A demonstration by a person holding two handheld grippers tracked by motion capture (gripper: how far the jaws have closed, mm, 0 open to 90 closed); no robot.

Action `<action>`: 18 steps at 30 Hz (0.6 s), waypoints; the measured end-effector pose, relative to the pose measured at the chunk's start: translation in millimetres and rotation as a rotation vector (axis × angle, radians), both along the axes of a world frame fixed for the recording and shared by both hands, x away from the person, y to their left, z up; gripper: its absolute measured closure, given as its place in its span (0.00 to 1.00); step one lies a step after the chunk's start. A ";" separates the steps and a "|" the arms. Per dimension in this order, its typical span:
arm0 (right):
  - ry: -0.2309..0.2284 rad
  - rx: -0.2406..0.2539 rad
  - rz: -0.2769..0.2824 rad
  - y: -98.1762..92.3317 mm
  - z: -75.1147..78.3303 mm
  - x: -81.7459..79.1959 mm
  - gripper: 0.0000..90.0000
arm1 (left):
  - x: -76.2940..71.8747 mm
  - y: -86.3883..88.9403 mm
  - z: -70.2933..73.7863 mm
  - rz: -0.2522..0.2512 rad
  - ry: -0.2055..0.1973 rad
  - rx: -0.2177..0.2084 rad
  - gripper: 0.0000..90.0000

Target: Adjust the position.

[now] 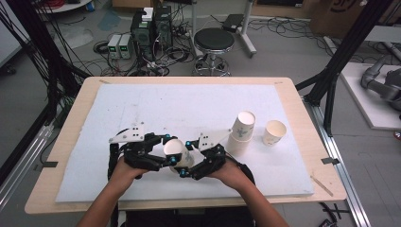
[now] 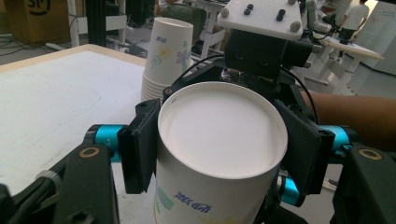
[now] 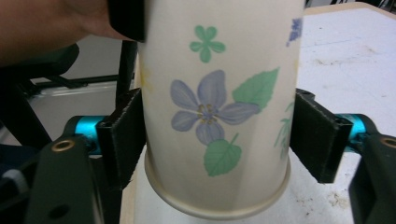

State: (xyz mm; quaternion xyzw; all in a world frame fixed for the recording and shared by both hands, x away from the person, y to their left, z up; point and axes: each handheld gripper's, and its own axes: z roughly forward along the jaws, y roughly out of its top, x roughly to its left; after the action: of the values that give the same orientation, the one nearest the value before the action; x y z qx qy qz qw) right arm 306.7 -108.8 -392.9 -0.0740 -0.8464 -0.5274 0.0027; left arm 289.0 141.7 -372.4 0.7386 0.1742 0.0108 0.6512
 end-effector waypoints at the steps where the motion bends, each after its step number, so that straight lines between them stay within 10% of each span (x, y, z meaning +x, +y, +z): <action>1: 0.000 0.001 0.004 -0.2 0.0 0.5 0.31 | -0.1 0.8 -0.2 -0.002 -0.003 0.003 0.39; 6: -0.023 -0.020 0.016 1.4 -0.4 1.5 0.35 | -1.4 3.3 0.0 0.005 -0.034 0.043 0.38; 9: -0.035 -0.050 0.020 2.1 -1.1 2.6 0.36 | -1.1 6.0 1.7 0.031 -0.021 0.062 0.17; 18: -0.070 -0.167 0.029 4.1 4.3 6.8 0.37 | 0.2 14.3 6.4 -0.009 -0.021 0.165 0.17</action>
State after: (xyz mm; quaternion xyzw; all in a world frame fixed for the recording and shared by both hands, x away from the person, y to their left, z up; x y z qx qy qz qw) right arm 313.5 -104.6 -388.6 -0.0433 -0.8879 -0.4573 -0.0252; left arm 289.2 156.0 -366.0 0.7903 0.1627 0.0300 0.5900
